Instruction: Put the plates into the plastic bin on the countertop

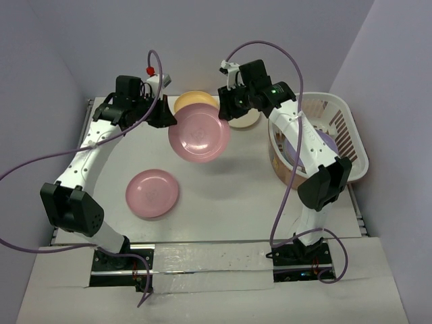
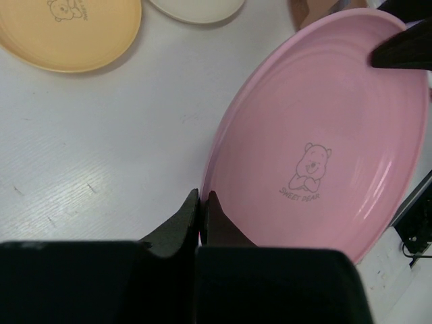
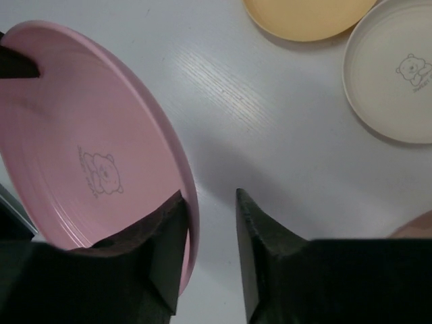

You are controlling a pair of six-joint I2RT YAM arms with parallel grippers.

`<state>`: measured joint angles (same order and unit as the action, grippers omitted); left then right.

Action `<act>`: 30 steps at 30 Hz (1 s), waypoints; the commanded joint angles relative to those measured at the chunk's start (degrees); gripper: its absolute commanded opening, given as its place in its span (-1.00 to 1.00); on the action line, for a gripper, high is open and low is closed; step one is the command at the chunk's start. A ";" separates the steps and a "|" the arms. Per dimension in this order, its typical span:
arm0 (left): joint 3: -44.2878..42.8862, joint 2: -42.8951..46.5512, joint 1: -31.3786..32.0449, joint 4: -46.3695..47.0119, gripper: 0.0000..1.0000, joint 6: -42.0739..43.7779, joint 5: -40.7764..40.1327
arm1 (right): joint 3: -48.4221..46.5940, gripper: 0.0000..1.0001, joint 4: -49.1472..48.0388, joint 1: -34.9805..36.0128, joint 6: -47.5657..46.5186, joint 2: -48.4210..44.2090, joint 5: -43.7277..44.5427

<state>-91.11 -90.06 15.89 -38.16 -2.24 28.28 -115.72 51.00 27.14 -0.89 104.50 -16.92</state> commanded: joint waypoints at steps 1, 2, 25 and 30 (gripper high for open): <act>-1.47 3.35 0.28 1.74 -1.00 -0.52 3.03 | 0.37 -0.43 -0.91 0.48 -0.42 -0.14 0.83; -1.24 3.43 0.28 1.97 -1.00 -0.53 3.01 | 0.68 -0.55 -0.91 0.50 -0.50 -0.44 0.59; 7.34 0.06 -10.91 -4.02 0.99 19.76 8.20 | 17.73 -1.00 2.86 -51.70 -16.57 -18.51 -7.03; 8.80 -3.84 -13.36 -3.06 0.98 21.40 10.44 | 19.82 -1.00 0.75 -58.21 -21.10 -15.71 -5.61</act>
<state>-82.88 -91.62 4.57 -41.52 15.16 35.04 -97.20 52.33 -29.71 -16.53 88.07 -20.90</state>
